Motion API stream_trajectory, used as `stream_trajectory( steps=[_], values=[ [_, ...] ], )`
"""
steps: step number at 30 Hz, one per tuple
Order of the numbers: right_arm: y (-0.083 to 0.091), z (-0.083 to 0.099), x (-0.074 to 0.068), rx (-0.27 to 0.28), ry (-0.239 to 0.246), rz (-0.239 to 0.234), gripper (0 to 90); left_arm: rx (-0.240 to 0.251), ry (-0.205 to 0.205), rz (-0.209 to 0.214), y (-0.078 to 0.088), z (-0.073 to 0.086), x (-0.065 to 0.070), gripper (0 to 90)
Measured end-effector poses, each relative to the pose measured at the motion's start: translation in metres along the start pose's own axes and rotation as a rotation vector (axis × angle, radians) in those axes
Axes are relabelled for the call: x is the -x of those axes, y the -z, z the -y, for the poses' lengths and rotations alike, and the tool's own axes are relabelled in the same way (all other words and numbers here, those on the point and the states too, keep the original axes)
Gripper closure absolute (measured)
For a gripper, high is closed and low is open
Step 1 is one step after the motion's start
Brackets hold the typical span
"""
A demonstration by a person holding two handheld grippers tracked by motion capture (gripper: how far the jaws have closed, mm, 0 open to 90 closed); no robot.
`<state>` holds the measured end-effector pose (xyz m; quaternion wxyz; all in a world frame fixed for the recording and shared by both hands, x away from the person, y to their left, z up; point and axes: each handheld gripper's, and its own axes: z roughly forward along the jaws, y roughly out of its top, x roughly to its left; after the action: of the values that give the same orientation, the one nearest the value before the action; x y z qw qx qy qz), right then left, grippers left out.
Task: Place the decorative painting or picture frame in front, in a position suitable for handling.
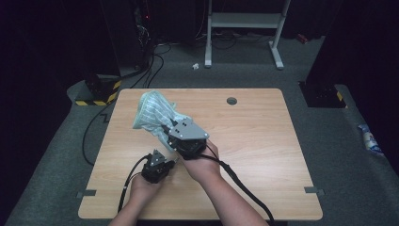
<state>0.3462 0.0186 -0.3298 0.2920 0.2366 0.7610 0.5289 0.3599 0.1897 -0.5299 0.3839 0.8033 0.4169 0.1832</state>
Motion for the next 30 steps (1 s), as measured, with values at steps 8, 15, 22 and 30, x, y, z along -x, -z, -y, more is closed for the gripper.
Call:
stream_trajectory(
  steps=[8,15,22,30],
  values=[
    [0.007,0.005,0.004,0.005,-0.014,-0.001,74.0,-0.001,0.005,0.005,0.0,0.0,0.0,88.7],
    [0.019,0.019,0.008,0.011,-0.037,0.006,73.8,0.0,0.004,0.004,0.0,0.0,0.0,88.7],
    [0.033,0.057,0.002,-0.014,-0.004,0.065,73.8,-0.002,0.005,0.003,0.0,0.0,0.0,88.7],
    [0.042,0.105,0.004,-0.061,-0.069,0.047,74.1,0.0,0.002,0.0,0.0,0.0,-0.001,88.7]
  ],
)
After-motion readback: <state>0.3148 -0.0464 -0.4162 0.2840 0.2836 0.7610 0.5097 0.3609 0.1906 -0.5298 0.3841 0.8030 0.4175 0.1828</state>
